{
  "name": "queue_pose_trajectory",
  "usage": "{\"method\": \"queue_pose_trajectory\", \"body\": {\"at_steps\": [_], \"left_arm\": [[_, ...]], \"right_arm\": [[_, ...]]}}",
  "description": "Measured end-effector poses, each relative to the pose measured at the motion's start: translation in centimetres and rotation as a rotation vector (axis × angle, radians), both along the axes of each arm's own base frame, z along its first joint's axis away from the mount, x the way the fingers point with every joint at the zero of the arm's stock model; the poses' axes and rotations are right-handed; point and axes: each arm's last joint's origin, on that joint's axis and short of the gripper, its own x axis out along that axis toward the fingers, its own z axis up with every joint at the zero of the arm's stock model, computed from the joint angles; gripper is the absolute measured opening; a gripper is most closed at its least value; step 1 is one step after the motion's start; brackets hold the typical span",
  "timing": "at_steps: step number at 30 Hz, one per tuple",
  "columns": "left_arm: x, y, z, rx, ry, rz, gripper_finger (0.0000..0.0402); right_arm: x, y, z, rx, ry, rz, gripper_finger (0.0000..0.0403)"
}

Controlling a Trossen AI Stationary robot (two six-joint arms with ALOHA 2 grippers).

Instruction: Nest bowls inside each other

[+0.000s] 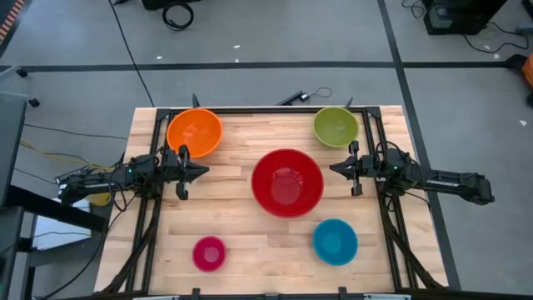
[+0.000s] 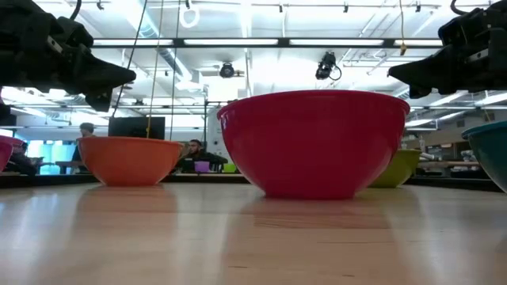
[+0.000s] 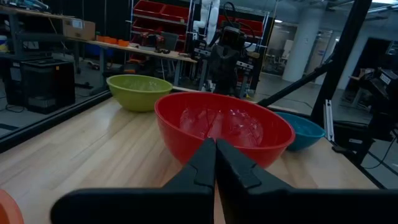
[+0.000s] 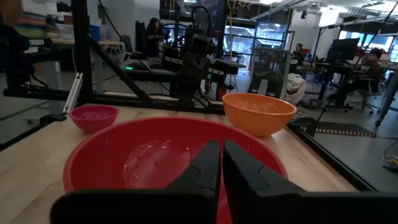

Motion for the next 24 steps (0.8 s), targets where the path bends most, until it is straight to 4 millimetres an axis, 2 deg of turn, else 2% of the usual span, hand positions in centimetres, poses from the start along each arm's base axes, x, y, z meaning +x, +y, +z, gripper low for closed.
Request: {"method": "queue_pose_trajectory", "body": {"at_steps": [10,17,24], "left_arm": [[0.0,0.0,0.0,-0.007,-0.004,0.000,0.0014],[-0.1,0.0,1.2,-0.186,-0.153,-0.010,0.0014],[-0.5,0.4,2.4,-0.268,-0.306,0.116,0.0014]], "right_arm": [[0.0,0.0,0.0,0.000,0.000,0.000,0.0027],[0.0,0.0,0.0,0.000,0.000,0.001,0.0027],[0.0,0.0,0.0,-0.001,-0.001,-0.012,0.0027]]}}
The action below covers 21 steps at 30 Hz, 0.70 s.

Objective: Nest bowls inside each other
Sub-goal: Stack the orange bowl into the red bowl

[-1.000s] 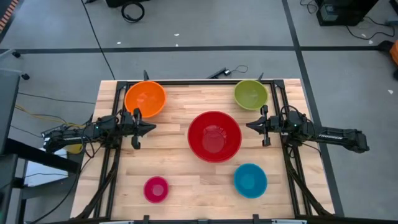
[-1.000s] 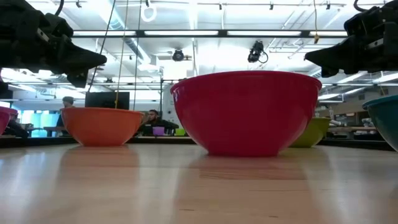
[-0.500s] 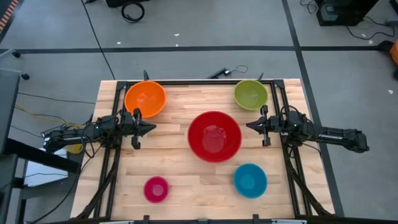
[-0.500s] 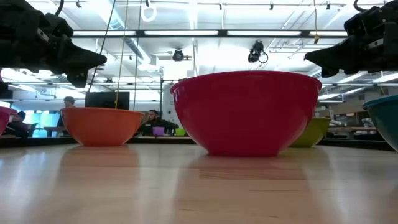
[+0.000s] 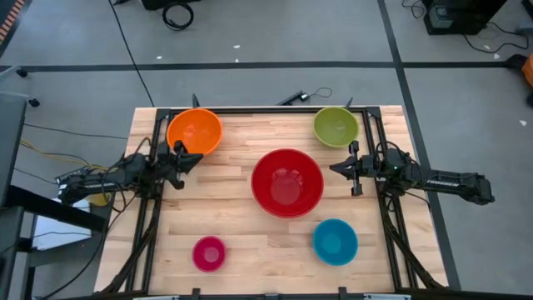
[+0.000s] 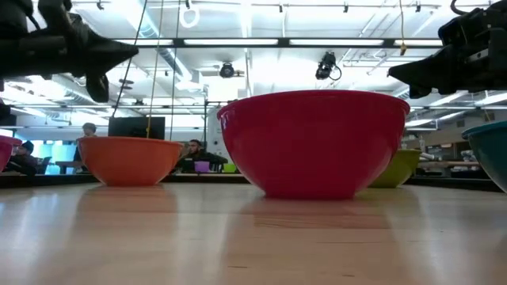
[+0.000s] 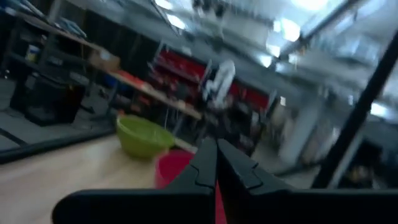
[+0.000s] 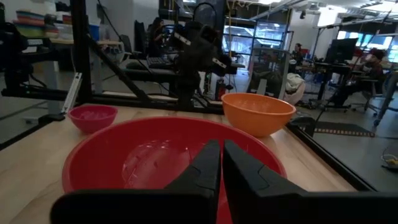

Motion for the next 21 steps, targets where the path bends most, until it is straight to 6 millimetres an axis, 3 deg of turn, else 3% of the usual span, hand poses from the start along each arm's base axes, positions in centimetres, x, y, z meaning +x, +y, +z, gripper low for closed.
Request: {"method": "queue_pose_trajectory", "body": {"at_steps": [7,12,14,17,21], "left_arm": [[-0.5,0.5,0.8,-0.135,-0.136,0.167,0.0014],[0.1,0.6,0.4,-0.261,-0.125,0.145,0.0014],[0.4,0.6,0.1,-0.305,-0.105,0.131,0.0014],[1.0,0.6,-0.3,-0.352,-0.076,0.123,0.0014],[1.6,0.7,0.3,-0.381,-0.041,0.133,0.0014]], "right_arm": [[-0.1,-0.7,0.4,0.037,-0.049,-0.236,0.0027],[-0.2,-0.8,0.8,0.083,-0.101,-0.290,0.0027],[-0.3,-1.1,0.8,0.267,-0.158,-0.379,0.0027],[-0.4,-1.6,0.3,0.703,-0.281,-0.512,0.0027],[0.1,-2.0,-0.5,1.063,-0.302,-0.464,0.0027]]}}
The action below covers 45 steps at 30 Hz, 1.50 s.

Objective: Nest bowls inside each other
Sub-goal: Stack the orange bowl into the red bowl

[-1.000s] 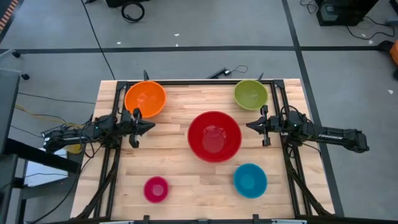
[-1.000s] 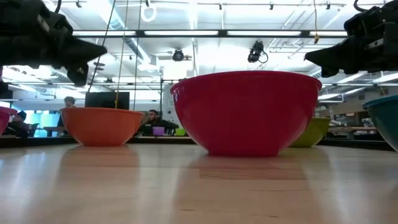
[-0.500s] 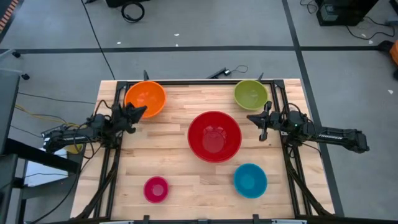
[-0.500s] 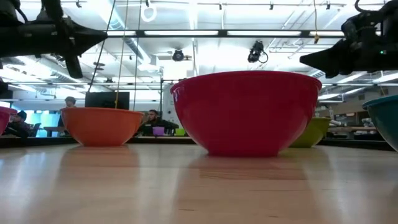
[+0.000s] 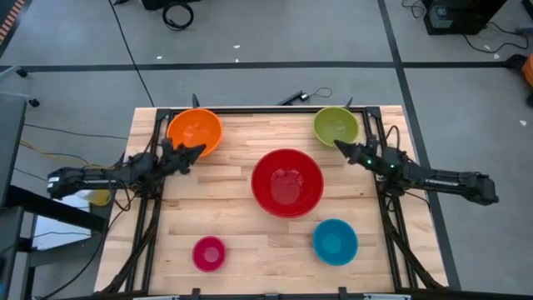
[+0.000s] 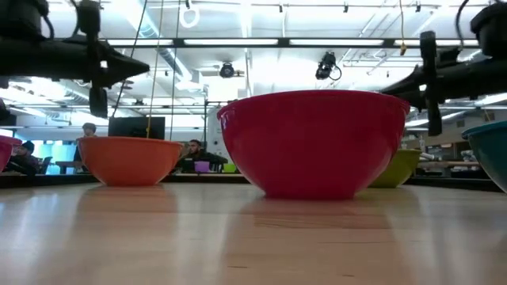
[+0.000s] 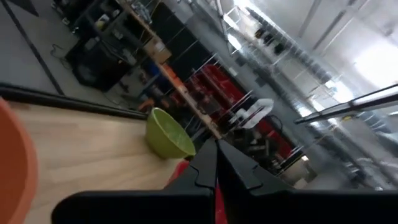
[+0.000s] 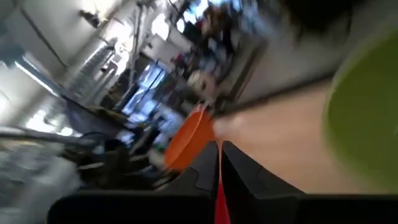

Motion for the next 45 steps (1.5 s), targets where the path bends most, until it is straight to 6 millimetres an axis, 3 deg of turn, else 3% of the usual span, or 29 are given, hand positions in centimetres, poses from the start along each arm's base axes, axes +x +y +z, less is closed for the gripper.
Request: {"method": "queue_pose_trajectory", "body": {"at_steps": [3,5,9,13,18,24,28,32,37,45], "left_arm": [[0.5,0.1,1.1,-0.008,0.004,0.005,0.0014],[0.8,0.3,1.7,-0.029,0.002,0.027,0.0014],[1.3,1.0,3.3,-0.034,0.009,0.020,0.0014],[1.7,1.9,4.9,-0.049,0.124,0.014,0.0014],[1.4,3.5,6.7,-0.047,0.346,0.027,0.0014],[1.1,5.3,8.7,0.015,0.540,0.023,0.0016],[1.4,6.4,8.8,0.001,0.639,0.031,0.0047],[2.1,6.9,8.3,-0.042,0.674,-0.053,0.0112],[2.9,6.9,7.5,-0.072,0.702,-0.145,0.0188],[3.3,6.8,7.3,-0.052,0.724,-0.169,0.0217]], "right_arm": [[0.5,-0.4,0.0,0.197,-0.128,0.012,0.0027],[0.8,-0.8,1.1,0.230,-0.244,-0.008,0.0027],[1.6,-1.9,6.3,0.035,-0.374,-0.106,0.0027],[3.7,-3.7,10.1,-0.073,-0.188,-0.158,0.0027],[6.4,-6.2,13.2,-0.128,0.070,-0.143,0.0027],[9.6,-8.0,16.2,-0.189,0.123,0.060,0.0027],[12.3,-9.1,16.3,-0.215,0.184,0.134,0.0027],[14.6,-9.9,15.2,-0.187,0.202,0.206,0.0027],[16.2,-10.4,13.7,-0.170,0.205,0.319,0.0027],[17.5,-10.9,11.8,-0.081,0.207,0.363,0.0027]]}}
